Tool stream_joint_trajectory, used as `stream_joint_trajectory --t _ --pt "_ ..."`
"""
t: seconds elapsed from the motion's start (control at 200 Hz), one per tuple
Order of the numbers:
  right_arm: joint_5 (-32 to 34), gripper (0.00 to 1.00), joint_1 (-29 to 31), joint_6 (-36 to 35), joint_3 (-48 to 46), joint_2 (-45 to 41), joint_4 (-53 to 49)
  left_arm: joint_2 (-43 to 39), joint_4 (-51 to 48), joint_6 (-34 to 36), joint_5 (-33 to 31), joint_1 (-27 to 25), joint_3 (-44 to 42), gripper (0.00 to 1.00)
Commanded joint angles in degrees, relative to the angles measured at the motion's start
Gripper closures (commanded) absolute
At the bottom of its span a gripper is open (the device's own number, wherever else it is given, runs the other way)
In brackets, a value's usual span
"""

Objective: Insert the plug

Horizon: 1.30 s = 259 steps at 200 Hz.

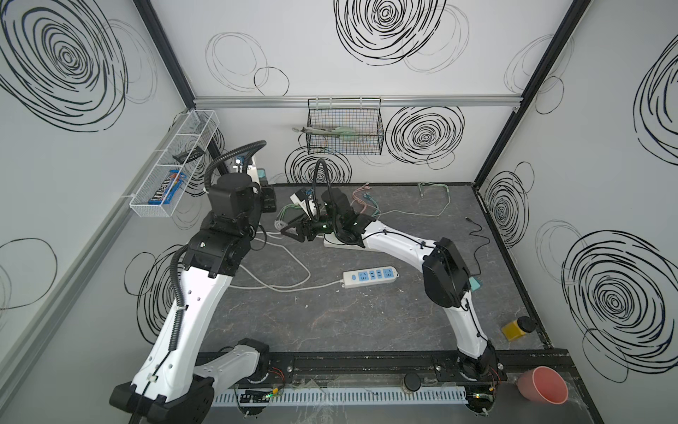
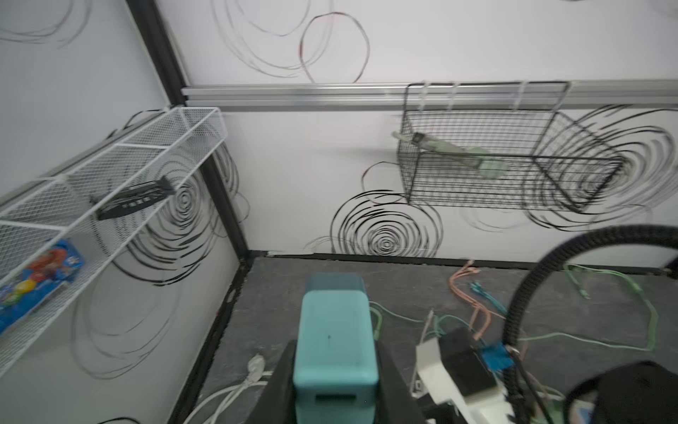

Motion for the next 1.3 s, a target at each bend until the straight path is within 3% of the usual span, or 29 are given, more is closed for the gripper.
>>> stream_joint_trajectory --t 0.0,0.11,0.225,0.36,0.5,0.63,0.831,1.071,1.291 --pt "1.17 0.24 -3.67 -3.28 -2.6 -3.63 -4.95 1.81 0.35 1.78 -7.63 0.24 -2.92 1.0" --pt "1.01 0.12 -7.02 -5.89 -12.36 -9.9 -4.17 1.58 2.05 1.31 -11.59 1.05 -7.54 1.0" --pt "1.33 0.0 -10.98 -7.99 -21.15 -16.98 -3.43 0.13 2.78 1.13 -10.32 6.71 -8.12 1.0" --pt "1.13 0.03 -14.42 -10.26 -28.78 -25.36 -2.32 -0.7 3.16 1.82 -11.64 10.59 -7.06 1.0" --pt "8.43 0.03 -15.07 -13.03 -36.27 -34.06 0.11 -0.76 2.94 1.92 -13.67 10.28 -5.88 1.0" --pt "13.68 0.03 -15.84 -12.4 -43.48 -40.73 5.12 0.08 3.01 2.67 -10.47 4.54 -6.94 1.0" --pt "21.34 0.03 -17.34 -11.4 -51.29 -47.95 9.61 2.62 3.63 3.7 7.56 -3.07 -14.35 1.0" --pt "28.81 0.03 -19.66 -10.39 -55.59 -53.03 9.29 6.94 2.26 9.86 12.28 -12.05 -19.52 1.0" --pt "27.57 0.03 -23.55 -6.4 -58.39 -55.42 8.5 9.29 3.01 16.53 16.46 -19.63 -22.17 1.0"
